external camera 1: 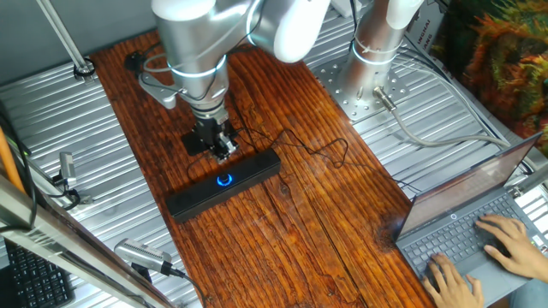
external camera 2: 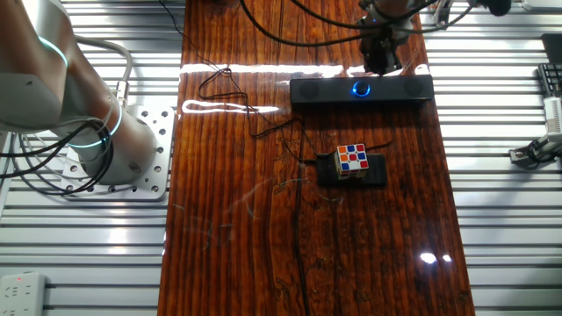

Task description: Turn the knob to increase the volume of the speaker

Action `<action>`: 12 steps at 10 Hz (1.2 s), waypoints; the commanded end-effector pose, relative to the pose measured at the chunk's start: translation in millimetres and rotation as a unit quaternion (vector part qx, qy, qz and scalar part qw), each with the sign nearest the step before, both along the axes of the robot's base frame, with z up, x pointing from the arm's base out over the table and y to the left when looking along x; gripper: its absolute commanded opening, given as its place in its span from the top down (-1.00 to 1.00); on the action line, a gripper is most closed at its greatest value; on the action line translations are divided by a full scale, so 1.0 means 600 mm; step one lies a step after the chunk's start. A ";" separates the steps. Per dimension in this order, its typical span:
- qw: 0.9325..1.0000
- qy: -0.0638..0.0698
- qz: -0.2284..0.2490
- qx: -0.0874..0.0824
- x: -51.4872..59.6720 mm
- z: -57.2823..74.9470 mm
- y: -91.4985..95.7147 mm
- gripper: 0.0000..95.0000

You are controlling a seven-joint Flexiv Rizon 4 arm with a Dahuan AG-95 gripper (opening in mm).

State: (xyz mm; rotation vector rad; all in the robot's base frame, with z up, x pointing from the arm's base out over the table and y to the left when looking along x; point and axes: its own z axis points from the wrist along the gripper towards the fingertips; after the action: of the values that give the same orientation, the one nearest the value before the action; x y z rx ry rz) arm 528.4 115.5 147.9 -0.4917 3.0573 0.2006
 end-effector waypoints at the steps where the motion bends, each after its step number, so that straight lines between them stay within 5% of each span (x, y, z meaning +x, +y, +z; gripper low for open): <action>1: 1.000 -0.006 0.001 0.007 -0.010 -0.002 -0.005 1.00; 6: 1.000 -0.009 -0.004 0.004 -0.013 -0.032 0.002 1.00; 12: 1.000 -0.010 -0.008 0.005 -0.008 -0.043 0.006 1.00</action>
State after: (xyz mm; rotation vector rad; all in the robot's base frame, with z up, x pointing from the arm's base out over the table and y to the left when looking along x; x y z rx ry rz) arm 524.3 119.4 122.5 -0.4663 3.0381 0.2126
